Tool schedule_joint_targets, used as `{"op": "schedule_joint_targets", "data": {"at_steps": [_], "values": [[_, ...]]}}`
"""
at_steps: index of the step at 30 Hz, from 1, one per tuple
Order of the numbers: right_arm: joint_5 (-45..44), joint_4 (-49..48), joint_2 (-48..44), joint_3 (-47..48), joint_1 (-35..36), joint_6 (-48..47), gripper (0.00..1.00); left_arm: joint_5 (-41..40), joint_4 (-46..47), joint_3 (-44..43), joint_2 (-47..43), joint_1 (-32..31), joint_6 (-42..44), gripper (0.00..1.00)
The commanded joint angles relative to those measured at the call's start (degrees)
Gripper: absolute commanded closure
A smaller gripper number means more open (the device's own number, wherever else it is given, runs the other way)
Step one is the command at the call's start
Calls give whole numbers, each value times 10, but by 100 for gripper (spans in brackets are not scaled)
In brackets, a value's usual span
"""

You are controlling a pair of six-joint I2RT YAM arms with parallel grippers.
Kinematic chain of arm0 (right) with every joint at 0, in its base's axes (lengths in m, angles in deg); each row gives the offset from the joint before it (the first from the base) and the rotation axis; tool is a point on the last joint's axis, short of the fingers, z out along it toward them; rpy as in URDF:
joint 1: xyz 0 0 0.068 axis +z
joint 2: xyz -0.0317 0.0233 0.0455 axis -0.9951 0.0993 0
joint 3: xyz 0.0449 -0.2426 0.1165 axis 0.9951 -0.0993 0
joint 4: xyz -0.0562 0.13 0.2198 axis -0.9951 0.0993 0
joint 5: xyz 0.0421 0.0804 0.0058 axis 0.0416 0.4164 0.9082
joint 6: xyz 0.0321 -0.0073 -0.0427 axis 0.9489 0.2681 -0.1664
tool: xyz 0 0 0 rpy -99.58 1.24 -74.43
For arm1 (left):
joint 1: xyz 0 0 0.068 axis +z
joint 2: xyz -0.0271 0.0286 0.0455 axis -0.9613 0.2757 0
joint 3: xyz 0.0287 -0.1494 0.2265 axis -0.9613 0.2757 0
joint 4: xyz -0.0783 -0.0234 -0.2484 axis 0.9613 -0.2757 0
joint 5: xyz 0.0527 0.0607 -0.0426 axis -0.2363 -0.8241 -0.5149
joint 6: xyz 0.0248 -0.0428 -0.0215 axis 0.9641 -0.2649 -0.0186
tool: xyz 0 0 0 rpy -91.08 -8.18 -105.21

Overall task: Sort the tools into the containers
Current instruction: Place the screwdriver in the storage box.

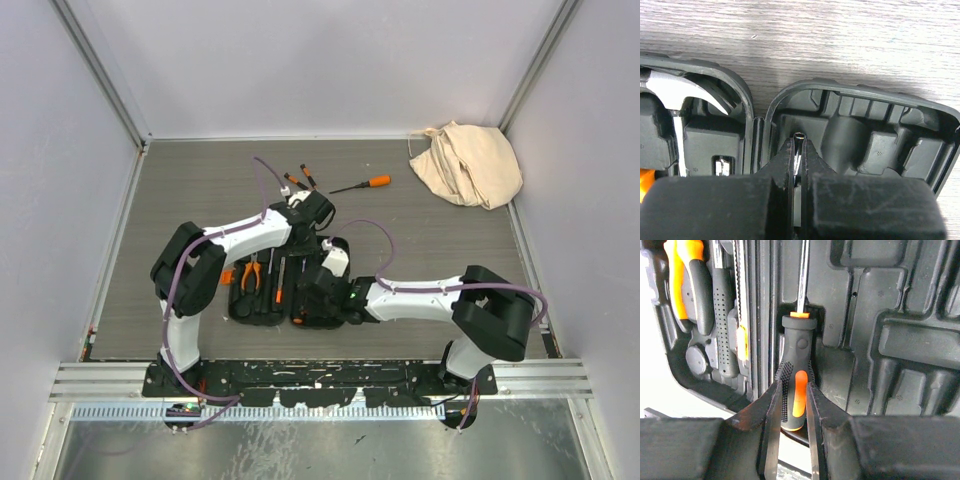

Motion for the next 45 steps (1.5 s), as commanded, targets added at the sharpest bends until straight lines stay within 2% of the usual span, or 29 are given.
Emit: {"op": "schedule_joint_targets", "data": {"at_steps": [1, 12, 21, 26, 33, 37, 41, 45], "values": [[18, 79, 86, -31, -7, -20, 100, 108, 7, 87, 157, -12, -22, 100], [14, 98, 151, -55, -10, 2, 100, 116, 19, 98, 149, -13, -26, 100], [7, 59, 59, -39, -12, -49, 97, 130, 38, 86, 84, -13, 12, 100], [-13, 79, 14, -37, -14, -55, 94, 128, 22, 55, 25, -12, 39, 100], [-10, 27, -51, -73, -22, -65, 85, 110, -41, -45, -44, -1, 84, 81], [2, -4, -74, -80, -25, -87, 75, 106, -69, -94, -71, 11, 107, 74], [14, -32, -103, -80, -30, -113, 66, 108, -79, -107, -106, 22, 119, 66], [13, -41, -156, -76, -39, -149, 59, 106, -77, -79, -152, 34, 128, 59]]}}
